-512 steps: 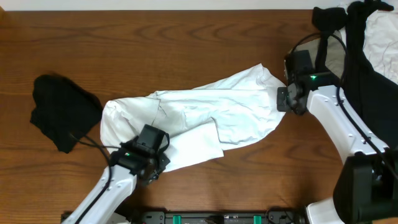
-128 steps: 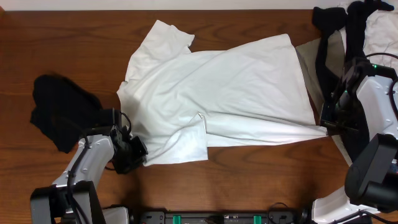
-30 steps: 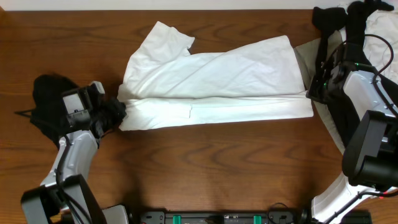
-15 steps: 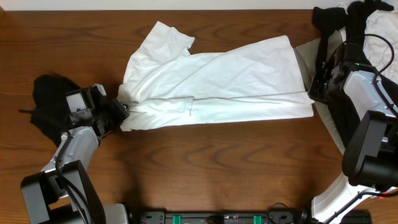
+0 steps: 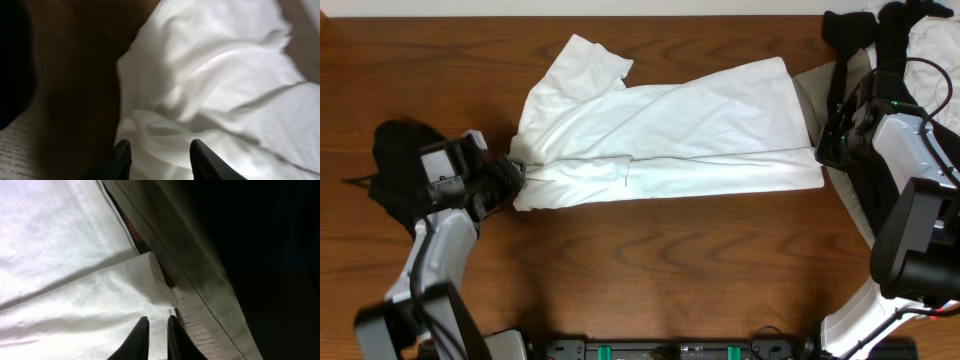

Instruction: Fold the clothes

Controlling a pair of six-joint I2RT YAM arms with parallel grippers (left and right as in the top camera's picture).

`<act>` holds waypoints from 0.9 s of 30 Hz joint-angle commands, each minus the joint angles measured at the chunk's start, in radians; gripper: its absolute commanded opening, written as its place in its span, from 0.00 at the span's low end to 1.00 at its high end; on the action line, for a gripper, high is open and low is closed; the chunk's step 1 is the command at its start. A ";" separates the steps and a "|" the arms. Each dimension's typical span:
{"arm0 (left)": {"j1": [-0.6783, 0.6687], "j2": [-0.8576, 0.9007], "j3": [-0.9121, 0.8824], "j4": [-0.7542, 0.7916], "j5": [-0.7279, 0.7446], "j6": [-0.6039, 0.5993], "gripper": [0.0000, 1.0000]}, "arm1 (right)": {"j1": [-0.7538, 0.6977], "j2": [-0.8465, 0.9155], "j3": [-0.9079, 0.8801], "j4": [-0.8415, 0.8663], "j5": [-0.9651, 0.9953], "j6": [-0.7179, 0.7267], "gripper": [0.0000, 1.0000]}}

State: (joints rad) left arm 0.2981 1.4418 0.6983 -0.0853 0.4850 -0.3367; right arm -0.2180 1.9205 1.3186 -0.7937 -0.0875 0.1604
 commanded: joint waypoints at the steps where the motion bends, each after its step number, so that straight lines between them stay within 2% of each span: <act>1: -0.020 -0.077 0.021 -0.024 0.038 0.012 0.41 | 0.002 0.000 0.000 -0.008 0.025 -0.004 0.18; 4: -0.069 -0.108 0.021 -0.078 0.038 0.039 0.41 | 0.002 0.000 0.000 -0.019 0.037 -0.004 0.22; 13: -0.212 -0.103 0.021 -0.170 -0.047 0.074 0.41 | 0.002 0.003 -0.001 -0.028 0.071 0.003 0.20; 27: -0.223 -0.103 0.021 -0.221 -0.106 0.074 0.41 | 0.003 0.074 -0.001 0.020 0.001 -0.001 0.24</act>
State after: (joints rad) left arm 0.0772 1.3361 0.7036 -0.2981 0.4061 -0.2829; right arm -0.2180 1.9812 1.3186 -0.7803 -0.0620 0.1562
